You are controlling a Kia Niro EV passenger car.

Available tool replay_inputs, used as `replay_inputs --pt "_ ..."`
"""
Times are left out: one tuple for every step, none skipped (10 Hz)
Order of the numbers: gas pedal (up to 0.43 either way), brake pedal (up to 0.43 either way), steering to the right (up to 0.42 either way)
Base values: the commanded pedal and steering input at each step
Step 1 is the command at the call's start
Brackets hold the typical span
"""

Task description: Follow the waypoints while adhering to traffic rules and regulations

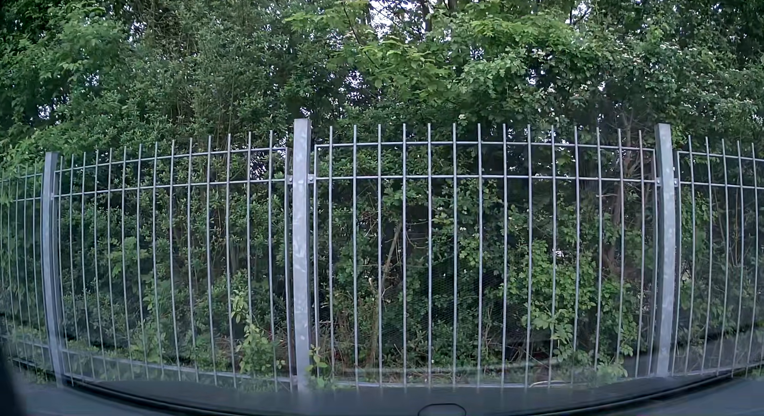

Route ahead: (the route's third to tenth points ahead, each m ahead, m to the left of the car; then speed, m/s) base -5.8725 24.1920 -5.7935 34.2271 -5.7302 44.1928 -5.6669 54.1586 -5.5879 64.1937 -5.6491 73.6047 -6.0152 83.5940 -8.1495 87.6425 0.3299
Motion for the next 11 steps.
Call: replay_inputs --pt "0.0 0.195 0.338" --pt "0.0 0.201 0.338" --pt "0.0 0.195 0.342" --pt "0.0 0.171 0.347" --pt "0.0 0.152 0.351" --pt "0.0 0.152 0.351" --pt "0.0 0.159 0.351" --pt "0.0 0.165 0.351" --pt "0.0 0.177 0.351" --pt "0.0 0.201 0.35" --pt "0.0 0.226 0.348"
